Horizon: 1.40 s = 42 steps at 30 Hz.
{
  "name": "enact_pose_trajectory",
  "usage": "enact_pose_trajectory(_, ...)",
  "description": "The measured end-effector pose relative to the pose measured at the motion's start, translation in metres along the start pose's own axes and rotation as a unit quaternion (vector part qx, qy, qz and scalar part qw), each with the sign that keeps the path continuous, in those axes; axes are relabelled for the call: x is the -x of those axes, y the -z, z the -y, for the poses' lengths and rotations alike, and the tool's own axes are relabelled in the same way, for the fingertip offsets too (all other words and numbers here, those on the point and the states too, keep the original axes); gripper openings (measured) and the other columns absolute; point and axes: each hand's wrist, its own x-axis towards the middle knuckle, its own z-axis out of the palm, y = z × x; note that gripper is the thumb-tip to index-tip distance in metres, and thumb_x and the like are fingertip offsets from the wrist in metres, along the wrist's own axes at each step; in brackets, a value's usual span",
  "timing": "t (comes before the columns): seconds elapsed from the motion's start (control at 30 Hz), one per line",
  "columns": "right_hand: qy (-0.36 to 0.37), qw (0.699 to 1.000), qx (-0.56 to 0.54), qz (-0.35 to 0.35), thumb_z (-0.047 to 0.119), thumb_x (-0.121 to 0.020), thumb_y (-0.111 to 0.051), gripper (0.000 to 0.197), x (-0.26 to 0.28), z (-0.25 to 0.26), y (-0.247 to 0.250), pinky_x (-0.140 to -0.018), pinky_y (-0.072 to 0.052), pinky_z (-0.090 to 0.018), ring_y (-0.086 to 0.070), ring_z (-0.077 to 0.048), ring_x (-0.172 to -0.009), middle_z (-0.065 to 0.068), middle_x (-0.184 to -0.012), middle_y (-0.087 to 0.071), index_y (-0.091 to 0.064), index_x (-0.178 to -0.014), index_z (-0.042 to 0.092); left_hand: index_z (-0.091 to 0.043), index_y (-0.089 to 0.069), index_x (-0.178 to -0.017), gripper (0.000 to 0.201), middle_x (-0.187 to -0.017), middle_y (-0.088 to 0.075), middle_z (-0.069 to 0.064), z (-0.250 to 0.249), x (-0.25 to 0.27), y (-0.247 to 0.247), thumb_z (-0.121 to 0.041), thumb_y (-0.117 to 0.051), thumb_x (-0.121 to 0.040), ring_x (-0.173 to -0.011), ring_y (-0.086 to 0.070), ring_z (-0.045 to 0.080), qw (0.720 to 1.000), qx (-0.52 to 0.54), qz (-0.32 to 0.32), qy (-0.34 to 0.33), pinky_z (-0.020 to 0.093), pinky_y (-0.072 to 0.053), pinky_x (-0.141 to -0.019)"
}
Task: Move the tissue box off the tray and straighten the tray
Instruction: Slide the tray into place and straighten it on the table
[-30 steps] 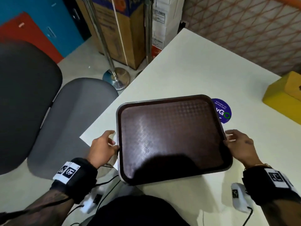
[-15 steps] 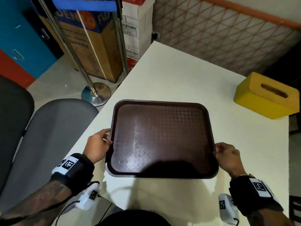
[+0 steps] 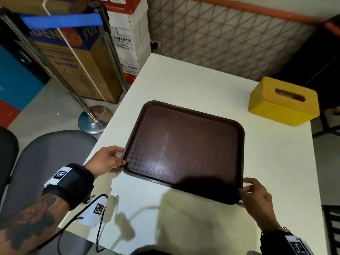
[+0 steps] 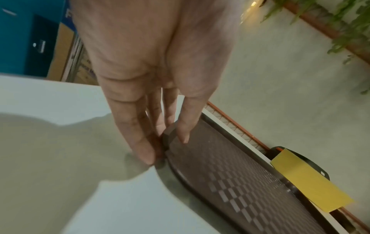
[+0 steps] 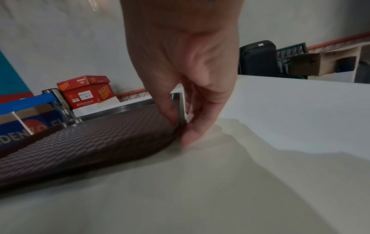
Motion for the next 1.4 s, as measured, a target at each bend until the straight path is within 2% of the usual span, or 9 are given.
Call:
enact_pose_trajectory(0.2,0.010,1.000,-0.003,-0.007,-0.001,-0.087,-0.056,0.024,0.004,-0.007,-0.003,-0.046,-0.056,-0.015,-0.069,-0.011,-0.053,-0.008,-0.071,-0.069,-0.063,-0.101,0.017,-0.008,-0.064,-0.109,0.034,-0.066,-0.064,0.006,0.017,0.008,0.003,0.011,-0.063,-0.081,-0.065,-0.071,0.023,0.998,0.044,0.038,0.015,0.026,-0.061,-0.064)
enact_pose_trajectory(0.43,0.022,1.000,0.006,0.000,-0.002,-0.089,-0.058,0.025,-0.002,0.002,-0.007,-0.044,-0.053,-0.012,-0.072,-0.020,-0.061,-0.004,-0.076,-0.068,-0.061,-0.109,0.013,-0.002,-0.063,-0.105,0.025,-0.078,-0.069,0.030,0.000,-0.012,0.014,0.005,-0.066,-0.081,-0.060,-0.068,0.024,0.998,-0.002,0.069,0.003,0.027,-0.056,-0.055)
enact_pose_trajectory(0.63,0.032,0.999,-0.019,-0.015,-0.006,-0.089,-0.055,0.025,-0.025,0.020,-0.014,-0.046,-0.056,-0.016,-0.071,-0.014,-0.056,-0.004,-0.073,-0.068,-0.062,-0.107,0.010,0.003,-0.061,-0.106,0.025,-0.084,-0.065,0.039,-0.043,-0.055,0.017,0.009,-0.061,-0.082,-0.056,-0.069,0.025,0.998,-0.021,0.052,-0.032,0.030,-0.060,-0.056)
enact_pose_trajectory(0.77,0.012,0.998,-0.057,-0.026,-0.002,-0.086,-0.052,0.022,-0.059,0.051,-0.018,-0.047,-0.057,-0.019,-0.072,-0.015,-0.058,-0.009,-0.071,-0.070,-0.064,-0.101,0.008,0.007,-0.057,-0.107,0.024,-0.084,-0.064,0.031,-0.076,-0.091,0.013,0.013,-0.058,-0.083,-0.048,-0.068,0.023,0.999,0.015,0.004,-0.029,0.029,-0.061,-0.053)
enact_pose_trajectory(0.9,0.047,0.997,-0.033,-0.045,-0.006,-0.081,-0.049,0.021,-0.095,0.081,-0.016,-0.044,-0.055,-0.015,-0.068,-0.004,-0.048,-0.013,-0.062,-0.068,-0.062,-0.095,0.002,0.011,-0.055,-0.107,0.024,-0.082,-0.064,0.029,-0.102,-0.122,0.012,0.015,-0.055,-0.084,-0.044,-0.066,0.025,1.000,0.019,-0.016,-0.013,0.037,-0.060,-0.061)
enact_pose_trajectory(1.0,0.058,0.997,0.008,-0.044,-0.002,-0.079,-0.048,0.027,-0.122,0.095,-0.022,-0.067,-0.063,-0.035,-0.074,-0.031,-0.062,-0.024,-0.082,-0.073,-0.061,-0.103,0.000,0.009,-0.056,-0.104,0.021,-0.074,-0.066,0.026,-0.116,-0.140,0.013,0.016,-0.054,-0.084,-0.043,-0.066,0.024,0.999,0.021,-0.031,-0.001,0.035,-0.060,-0.055)
enact_pose_trajectory(1.1,0.055,0.996,0.050,-0.053,0.004,-0.074,-0.048,0.034,-0.153,0.097,-0.031,-0.090,-0.055,-0.047,-0.069,-0.042,-0.092,-0.024,-0.105,-0.070,-0.062,-0.105,0.005,0.004,-0.057,-0.095,0.017,-0.053,-0.069,0.015,-0.128,-0.155,0.012,0.016,-0.055,-0.083,-0.041,-0.067,0.022,0.999,0.008,-0.040,0.005,0.029,-0.059,-0.044)
enact_pose_trajectory(1.23,0.061,0.993,0.071,-0.067,0.002,-0.075,-0.053,0.034,-0.181,0.102,-0.040,-0.089,-0.056,-0.050,-0.068,-0.043,-0.094,-0.025,-0.110,-0.069,-0.062,-0.108,0.003,-0.001,-0.052,-0.081,0.021,-0.067,-0.061,0.023,-0.138,-0.169,0.006,0.019,-0.048,-0.085,-0.033,-0.062,0.018,0.999,0.005,-0.053,-0.001,0.025,-0.053,-0.035)
enact_pose_trajectory(1.4,0.054,0.994,0.064,-0.074,0.000,-0.080,-0.051,0.034,-0.193,0.113,-0.043,-0.084,-0.058,-0.054,-0.068,-0.047,-0.092,-0.026,-0.109,-0.070,-0.063,-0.112,0.002,-0.005,-0.053,-0.081,0.024,-0.075,-0.060,0.022,-0.139,-0.183,0.004,0.017,-0.046,-0.087,-0.036,-0.064,0.018,0.998,0.019,-0.061,-0.009,0.027,-0.057,-0.040)
